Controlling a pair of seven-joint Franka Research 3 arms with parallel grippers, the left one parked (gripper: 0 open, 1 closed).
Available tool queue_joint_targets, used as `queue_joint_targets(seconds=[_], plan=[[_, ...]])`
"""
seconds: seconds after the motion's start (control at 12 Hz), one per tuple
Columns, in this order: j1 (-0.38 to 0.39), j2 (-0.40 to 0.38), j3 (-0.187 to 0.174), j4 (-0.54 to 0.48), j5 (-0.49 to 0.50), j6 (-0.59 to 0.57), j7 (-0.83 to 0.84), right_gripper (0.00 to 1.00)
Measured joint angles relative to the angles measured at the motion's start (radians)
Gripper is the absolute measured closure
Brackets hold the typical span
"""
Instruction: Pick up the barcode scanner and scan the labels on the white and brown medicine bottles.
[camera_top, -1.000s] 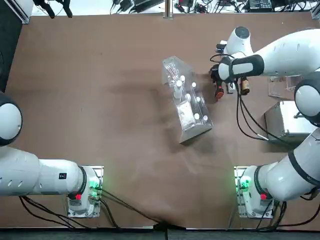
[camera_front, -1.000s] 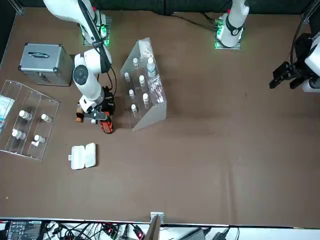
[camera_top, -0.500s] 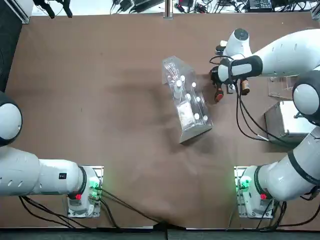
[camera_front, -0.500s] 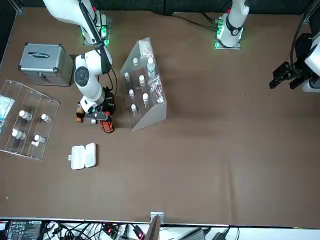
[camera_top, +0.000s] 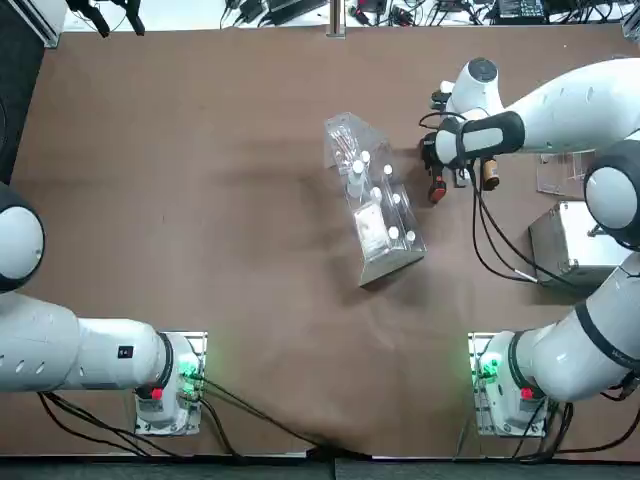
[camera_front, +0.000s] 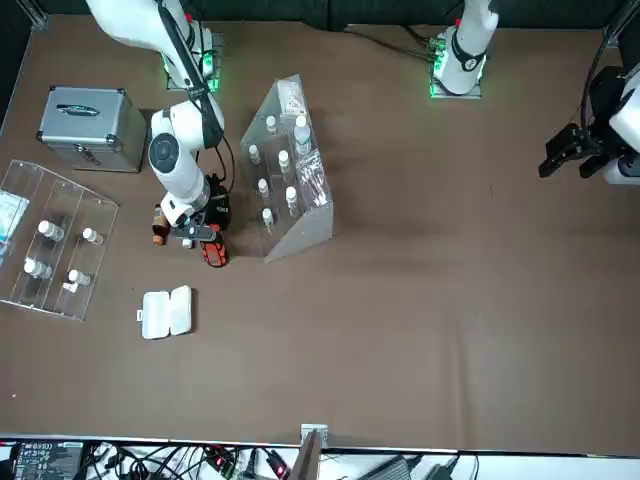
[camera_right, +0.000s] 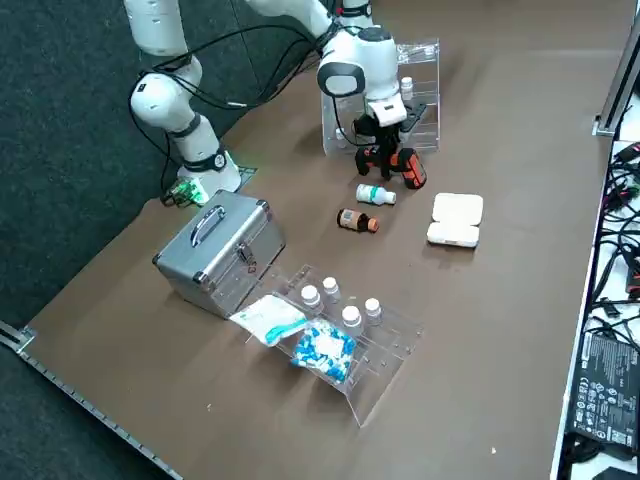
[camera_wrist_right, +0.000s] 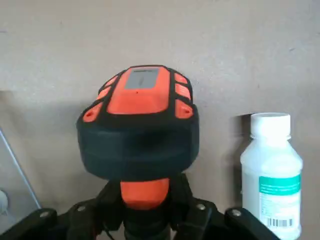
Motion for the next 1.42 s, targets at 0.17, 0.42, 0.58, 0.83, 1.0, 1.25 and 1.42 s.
queue_joint_targets(seconds=[0.17, 0.42, 0.58, 0.83, 1.0, 1.25, 1.42], plan=[[0.000, 0.001, 0.000, 0.000, 0.000, 0.003, 0.000, 0.36], [0.001, 0.001, 0.000, 0.001, 0.000, 0.009, -0.001, 0.02], [0.000, -0.002, 0.000, 0.016, 0.000, 0.014, -0.005, 0.00], [-0.003, -0.029, -0.007, 0.070, -0.001, -0.056, -0.013, 0.00], [-0.016, -0.062, -0.014, 0.124, -0.001, -0.168, -0.063, 0.00], [-0.066, -0.111, -0.021, 0.176, -0.001, -0.261, -0.162, 0.00], [-0.099, -0.138, -0.022, 0.183, -0.001, -0.270, -0.224, 0.00]])
